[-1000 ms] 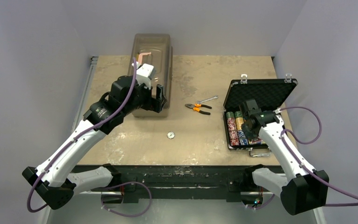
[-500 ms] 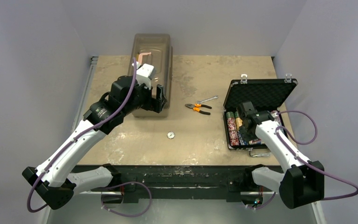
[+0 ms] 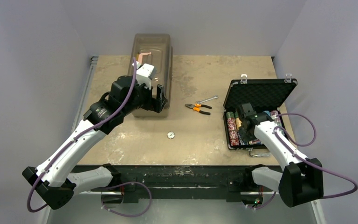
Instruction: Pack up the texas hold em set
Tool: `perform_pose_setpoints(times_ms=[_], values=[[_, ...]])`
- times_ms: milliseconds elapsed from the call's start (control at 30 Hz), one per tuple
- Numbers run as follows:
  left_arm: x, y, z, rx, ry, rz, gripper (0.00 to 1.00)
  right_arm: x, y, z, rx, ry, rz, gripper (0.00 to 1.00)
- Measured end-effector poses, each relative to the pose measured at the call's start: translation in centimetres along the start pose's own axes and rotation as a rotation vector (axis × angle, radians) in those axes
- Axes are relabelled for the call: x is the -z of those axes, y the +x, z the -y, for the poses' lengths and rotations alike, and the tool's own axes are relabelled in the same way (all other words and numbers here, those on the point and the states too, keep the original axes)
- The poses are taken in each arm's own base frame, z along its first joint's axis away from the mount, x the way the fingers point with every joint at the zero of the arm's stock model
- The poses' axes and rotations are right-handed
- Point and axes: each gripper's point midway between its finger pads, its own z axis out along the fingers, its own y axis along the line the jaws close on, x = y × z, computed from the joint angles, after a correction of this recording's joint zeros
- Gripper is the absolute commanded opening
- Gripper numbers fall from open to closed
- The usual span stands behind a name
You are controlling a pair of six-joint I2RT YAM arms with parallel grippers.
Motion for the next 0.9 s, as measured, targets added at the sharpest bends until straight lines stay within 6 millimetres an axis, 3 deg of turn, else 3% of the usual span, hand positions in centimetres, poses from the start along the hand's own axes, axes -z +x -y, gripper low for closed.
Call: perform_pose_setpoints(times_ms=[100,167,233,333,567,900], values=[[0.0,0.0,0.0,0.000,0.001,-0.001,0.81,-0.2,0.0,0.0,0.005,0.011,0.004,0.09],[-0.1,0.1,0.0,-0.001,0.002,-0.003,0.81,-0.3,0.1,0.1,0.008,0.015,0.004,0.30],[-0.2,0.1,0.1,-0.001,0.003,-0.005,0.81,-0.3,0.1,0.2,0.015,0.019,0.003,0.35],[-0.2,0.2,0.1,0.000,0.005,-0.008,0.81,-0.2,0.1,0.4,0.031,0.020,0.001,0.32],[-0.2,0.2,0.2,0.000,0.009,-0.009,0.81,0.6,-1.0,1.1,0.102,-0.006,0.037,0.15],[-0.2,0.2,0.2,0.000,0.010,-0.010,0.81,-0.5,-3.1,1.8,0.267,0.054,0.164,0.09]])
